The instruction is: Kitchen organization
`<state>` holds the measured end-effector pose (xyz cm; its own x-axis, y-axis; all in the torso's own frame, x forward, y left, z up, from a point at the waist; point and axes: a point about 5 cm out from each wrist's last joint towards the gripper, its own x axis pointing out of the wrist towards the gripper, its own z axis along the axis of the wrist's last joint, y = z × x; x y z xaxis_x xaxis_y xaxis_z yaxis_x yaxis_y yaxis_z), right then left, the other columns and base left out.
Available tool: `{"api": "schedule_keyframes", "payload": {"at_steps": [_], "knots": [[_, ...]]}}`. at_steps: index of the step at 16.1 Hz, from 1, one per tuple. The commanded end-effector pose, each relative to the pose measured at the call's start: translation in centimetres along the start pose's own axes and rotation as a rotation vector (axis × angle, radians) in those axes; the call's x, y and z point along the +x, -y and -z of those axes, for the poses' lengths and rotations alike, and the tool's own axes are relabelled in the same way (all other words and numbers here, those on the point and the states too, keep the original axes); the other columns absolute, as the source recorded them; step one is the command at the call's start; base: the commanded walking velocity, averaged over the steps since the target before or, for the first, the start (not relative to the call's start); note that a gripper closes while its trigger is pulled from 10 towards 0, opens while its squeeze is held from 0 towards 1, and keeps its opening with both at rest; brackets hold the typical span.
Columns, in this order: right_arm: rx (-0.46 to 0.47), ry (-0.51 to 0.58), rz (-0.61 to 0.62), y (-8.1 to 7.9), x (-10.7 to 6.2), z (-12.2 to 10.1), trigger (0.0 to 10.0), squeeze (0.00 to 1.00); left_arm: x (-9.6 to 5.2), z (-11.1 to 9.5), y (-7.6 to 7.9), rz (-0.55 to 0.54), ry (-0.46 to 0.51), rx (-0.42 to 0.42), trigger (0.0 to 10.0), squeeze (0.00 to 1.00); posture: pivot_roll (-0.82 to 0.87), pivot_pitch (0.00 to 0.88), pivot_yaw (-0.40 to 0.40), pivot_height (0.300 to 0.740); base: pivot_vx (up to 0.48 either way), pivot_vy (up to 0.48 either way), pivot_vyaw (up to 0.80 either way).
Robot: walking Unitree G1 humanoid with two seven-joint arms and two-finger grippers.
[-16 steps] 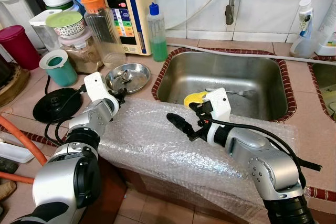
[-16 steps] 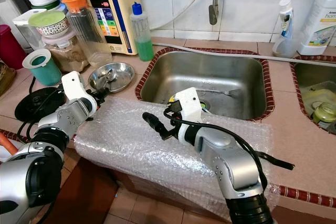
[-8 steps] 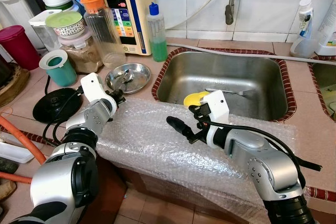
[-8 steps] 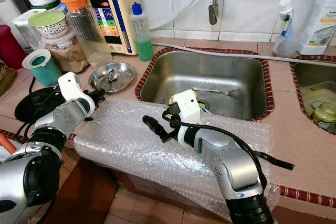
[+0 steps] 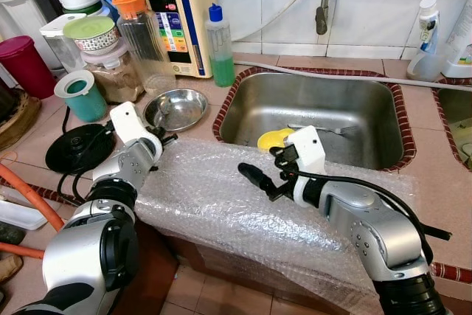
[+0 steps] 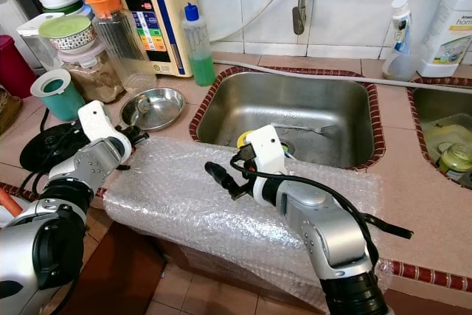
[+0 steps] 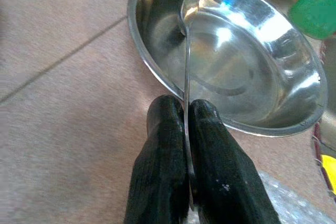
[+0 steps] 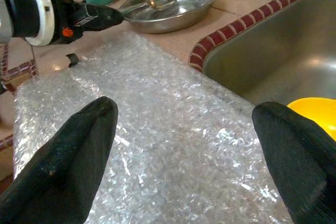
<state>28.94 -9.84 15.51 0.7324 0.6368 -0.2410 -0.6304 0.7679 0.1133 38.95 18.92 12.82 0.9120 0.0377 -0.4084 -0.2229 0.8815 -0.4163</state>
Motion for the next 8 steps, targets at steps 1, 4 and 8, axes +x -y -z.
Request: {"api": "schedule_keyframes", "payload": {"at_steps": [1,4,8], "knots": [[-0.019,0.025,0.008,0.0,0.2,-0.8,10.0,0.00,-0.2,-1.7,-0.5,-0.024,0.064,0.021,0.0,0.00,-0.03,0.000,0.171,0.740,0.000,0.000,0.00],[-0.020,0.033,0.022,0.3,0.4,-0.9,10.0,0.00,-0.3,-2.4,-0.5,-0.040,0.101,0.034,0.0,0.00,-0.02,0.000,0.172,0.740,0.000,0.000,0.00],[-0.026,0.050,0.052,0.7,0.5,-1.2,10.0,0.00,-0.4,-3.0,-0.5,-0.045,0.140,0.070,0.0,0.00,-0.03,0.000,0.170,0.740,0.000,0.000,0.00]]}}
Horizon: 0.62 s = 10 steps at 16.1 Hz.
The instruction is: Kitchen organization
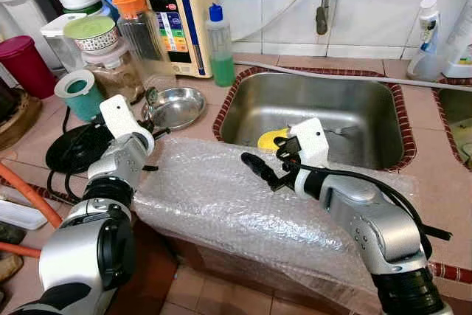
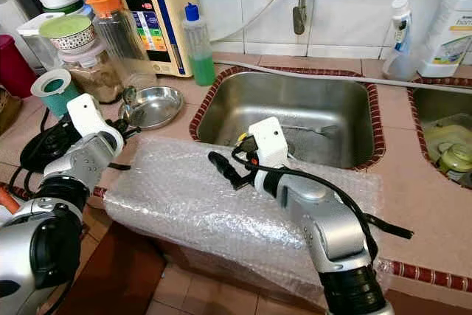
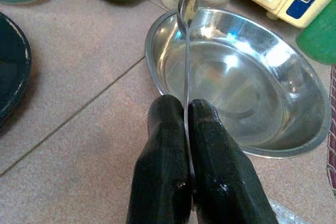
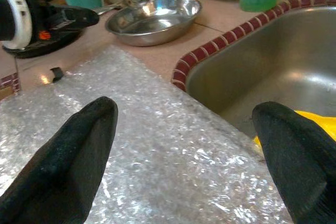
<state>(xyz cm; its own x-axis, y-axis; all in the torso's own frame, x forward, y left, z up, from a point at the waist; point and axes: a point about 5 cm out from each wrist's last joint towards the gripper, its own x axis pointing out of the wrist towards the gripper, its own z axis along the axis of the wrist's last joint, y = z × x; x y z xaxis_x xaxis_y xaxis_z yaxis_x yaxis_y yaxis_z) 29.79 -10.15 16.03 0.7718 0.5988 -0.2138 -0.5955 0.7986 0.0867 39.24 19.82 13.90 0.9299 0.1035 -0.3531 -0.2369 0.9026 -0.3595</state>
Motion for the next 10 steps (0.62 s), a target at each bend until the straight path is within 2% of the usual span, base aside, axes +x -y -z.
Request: {"api": "schedule_keyframes", "payload": {"at_steps": [1,3,7,10], "knots": [[-0.010,0.020,0.002,0.0,0.3,-0.5,10.0,0.00,-0.1,-1.7,-0.3,-0.016,0.066,0.019,0.0,0.00,-0.03,0.000,0.170,0.740,0.000,0.000,0.00],[-0.015,0.028,0.012,0.2,0.3,-0.8,10.0,0.00,-0.2,-2.4,-0.1,-0.020,0.118,0.044,0.0,0.00,-0.03,0.000,0.169,0.740,0.000,0.000,0.00],[-0.016,0.038,0.021,0.3,0.5,-1.0,10.0,0.00,-0.2,-2.3,0.0,-0.015,0.120,0.054,0.0,0.00,-0.01,0.000,0.172,0.740,0.000,0.000,0.00],[-0.005,0.042,0.028,0.6,0.7,-1.0,10.0,0.00,-0.5,-3.4,0.6,0.009,0.190,0.057,0.0,0.00,0.02,0.000,0.153,0.740,0.000,0.000,0.00]]}}
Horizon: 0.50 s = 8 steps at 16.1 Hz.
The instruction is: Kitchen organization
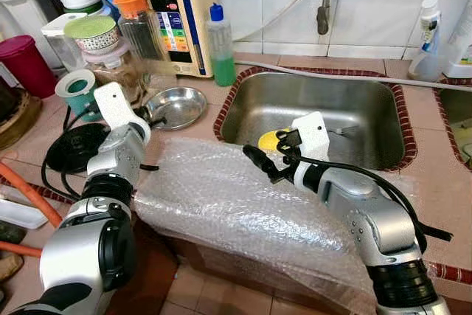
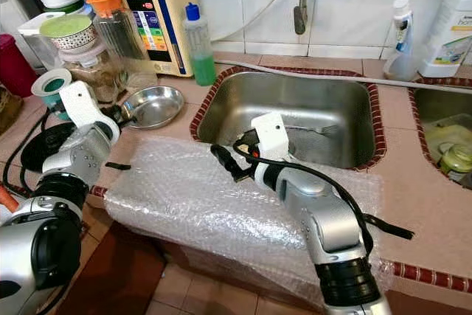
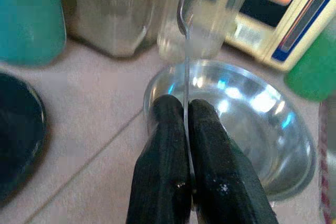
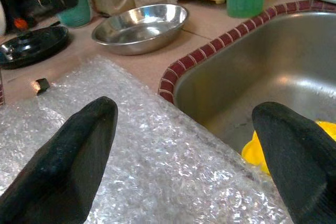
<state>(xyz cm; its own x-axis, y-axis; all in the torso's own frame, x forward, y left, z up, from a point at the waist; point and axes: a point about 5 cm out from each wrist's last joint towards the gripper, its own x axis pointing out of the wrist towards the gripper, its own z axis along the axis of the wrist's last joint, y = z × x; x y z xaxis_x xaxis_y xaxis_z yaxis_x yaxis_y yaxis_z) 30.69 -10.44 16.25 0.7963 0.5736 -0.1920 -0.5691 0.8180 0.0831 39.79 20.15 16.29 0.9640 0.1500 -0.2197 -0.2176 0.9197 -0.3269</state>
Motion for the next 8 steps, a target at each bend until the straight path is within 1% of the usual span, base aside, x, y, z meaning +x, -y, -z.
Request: {"api": "schedule_keyframes", "payload": {"at_steps": [1,3,5,6,7,8], "knots": [[-0.007,0.018,-0.012,-0.2,0.3,-0.6,10.0,0.00,-0.1,-1.0,0.0,0.004,0.053,0.010,0.0,0.00,0.03,0.000,0.152,0.740,0.000,0.000,0.00],[-0.011,0.014,-0.027,-0.1,0.6,-0.8,10.0,0.00,-0.3,-0.6,-0.2,0.002,0.061,0.031,0.0,0.00,0.04,0.000,0.143,0.740,0.000,0.000,0.00],[-0.015,0.024,-0.029,-0.2,0.7,-0.9,10.0,0.00,-0.5,-0.9,-0.1,0.031,0.098,0.036,0.0,0.00,0.04,0.000,0.146,0.740,0.000,0.000,0.00],[-0.011,0.035,-0.022,-0.2,0.8,-1.0,10.0,0.00,-0.6,-1.2,0.0,0.043,0.121,0.068,0.0,0.00,0.05,0.000,0.150,0.740,0.000,0.000,0.00],[0.000,0.046,-0.004,-0.1,0.9,-0.8,10.0,0.00,-1.1,-2.2,1.4,0.119,0.211,0.221,0.0,0.00,0.05,0.000,0.152,0.740,0.000,0.000,0.00],[0.000,0.047,-0.003,-0.1,0.9,-0.7,10.0,0.00,-1.2,-2.2,1.7,0.129,0.209,0.211,0.0,0.00,0.06,0.000,0.154,0.740,0.000,0.000,0.00]]}}
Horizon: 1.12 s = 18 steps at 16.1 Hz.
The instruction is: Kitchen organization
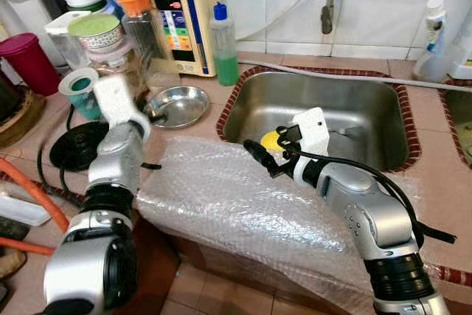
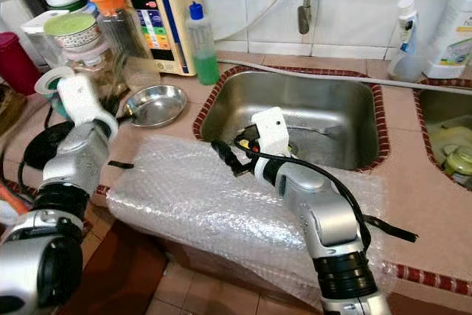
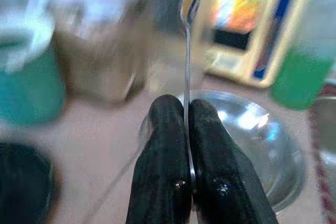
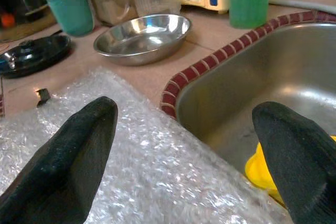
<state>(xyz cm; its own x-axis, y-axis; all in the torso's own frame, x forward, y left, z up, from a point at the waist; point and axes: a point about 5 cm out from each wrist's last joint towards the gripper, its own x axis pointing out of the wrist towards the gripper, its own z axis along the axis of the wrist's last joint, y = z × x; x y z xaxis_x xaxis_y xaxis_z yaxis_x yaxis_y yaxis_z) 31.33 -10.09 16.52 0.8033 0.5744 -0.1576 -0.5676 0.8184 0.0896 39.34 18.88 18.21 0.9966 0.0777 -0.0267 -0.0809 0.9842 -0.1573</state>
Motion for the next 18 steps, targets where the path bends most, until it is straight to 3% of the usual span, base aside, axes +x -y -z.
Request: {"api": "schedule_keyframes", "payload": {"at_steps": [1,3,5,7,8,9,10,11,13,15,18], "knots": [[-0.004,0.011,-0.007,-0.3,0.3,-0.1,10.0,0.00,-0.1,-0.9,0.2,0.002,0.014,-0.026,0.0,0.00,0.06,0.000,0.154,0.740,0.000,0.000,0.00],[0.000,0.024,-0.001,-0.3,0.6,-0.3,10.0,0.00,-0.4,-1.1,1.1,0.030,0.018,-0.044,0.0,0.00,0.07,0.000,0.155,0.740,0.000,0.000,0.00],[0.040,0.112,0.070,0.7,1.0,-1.4,10.0,0.00,-1.2,-1.3,3.0,0.200,0.050,-0.039,0.0,0.00,0.08,0.000,0.158,0.740,0.000,0.000,0.00],[0.197,0.218,0.160,2.0,1.0,-2.2,10.0,0.00,-2.3,-0.8,4.9,0.401,0.031,-0.092,0.0,0.00,0.08,0.000,0.161,0.740,0.000,0.000,0.00],[0.357,0.282,0.218,2.9,1.1,-2.5,10.0,0.00,-3.3,-0.9,6.6,0.560,0.020,-0.121,0.0,0.00,0.09,0.000,0.165,0.740,0.000,0.000,0.00],[0.376,0.286,0.226,3.1,1.1,-2.5,10.0,0.00,-3.5,-1.0,6.9,0.588,0.020,-0.131,0.0,0.00,0.09,0.000,0.169,0.740,0.000,0.000,0.00],[0.432,0.301,0.240,3.4,1.2,-2.4,10.0,0.00,-4.3,-0.9,8.0,0.681,0.003,-0.146,0.0,0.00,0.09,0.000,0.169,0.740,0.000,0.000,0.00],[0.548,0.319,0.260,3.8,1.4,-2.3,10.0,0.00,-5.5,-0.5,9.6,0.822,-0.041,-0.169,0.0,0.00,0.09,0.000,0.169,0.740,0.000,0.000,0.00],[0.725,0.361,0.262,3.9,1.8,-2.3,10.0,0.00,-6.4,-0.2,10.8,0.907,-0.060,-0.173,0.0,0.00,0.09,0.000,0.185,0.740,0.000,0.000,0.00],[0.742,0.380,0.253,3.5,2.2,-2.5,10.0,0.00,-7.1,0.4,11.7,0.978,-0.120,-0.183,0.0,0.00,0.08,0.000,0.192,0.740,0.000,0.000,0.00],[0.762,0.398,0.237,3.4,2.1,-2.8,10.0,0.00,-7.2,0.9,11.8,0.967,-0.141,-0.187,0.0,0.00,0.07,0.000,0.199,0.740,0.000,0.000,0.00]]}}
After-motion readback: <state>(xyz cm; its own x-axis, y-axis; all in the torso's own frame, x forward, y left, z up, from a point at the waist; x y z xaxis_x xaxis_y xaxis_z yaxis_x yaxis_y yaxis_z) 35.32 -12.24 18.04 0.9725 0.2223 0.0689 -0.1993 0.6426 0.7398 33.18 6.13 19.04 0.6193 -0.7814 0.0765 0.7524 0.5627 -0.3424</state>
